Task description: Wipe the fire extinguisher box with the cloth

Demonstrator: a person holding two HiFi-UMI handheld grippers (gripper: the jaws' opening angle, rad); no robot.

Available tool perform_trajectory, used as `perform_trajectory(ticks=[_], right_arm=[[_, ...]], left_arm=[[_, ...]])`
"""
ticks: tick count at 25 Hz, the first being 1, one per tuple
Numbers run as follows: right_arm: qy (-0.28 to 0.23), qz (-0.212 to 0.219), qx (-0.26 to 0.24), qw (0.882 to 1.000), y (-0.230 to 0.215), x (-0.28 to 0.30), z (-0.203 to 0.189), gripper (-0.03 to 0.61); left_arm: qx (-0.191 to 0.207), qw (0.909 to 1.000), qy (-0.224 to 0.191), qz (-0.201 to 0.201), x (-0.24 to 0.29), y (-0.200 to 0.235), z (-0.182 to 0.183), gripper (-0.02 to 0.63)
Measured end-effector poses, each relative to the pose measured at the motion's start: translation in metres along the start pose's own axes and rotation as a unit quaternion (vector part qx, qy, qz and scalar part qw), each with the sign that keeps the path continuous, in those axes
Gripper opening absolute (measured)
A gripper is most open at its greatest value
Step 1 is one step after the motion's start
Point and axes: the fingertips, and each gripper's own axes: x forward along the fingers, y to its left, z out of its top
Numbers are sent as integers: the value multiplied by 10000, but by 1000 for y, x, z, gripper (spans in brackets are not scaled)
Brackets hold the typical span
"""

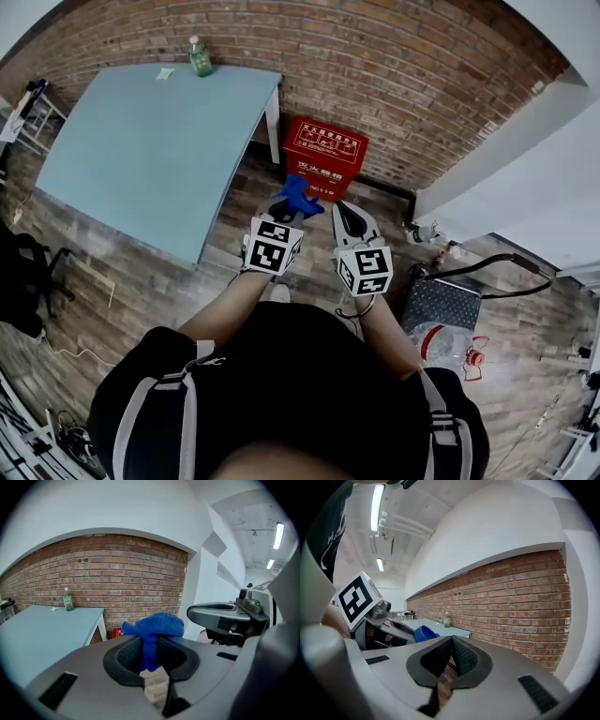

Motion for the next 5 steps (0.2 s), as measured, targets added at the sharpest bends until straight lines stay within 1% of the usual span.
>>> perform_trajectory(ticks=[5], right_arm=[[20,72,12,10000,7,-3,2,15]], left_arm=[[41,9999,-147,47,-9,-2,7,77]])
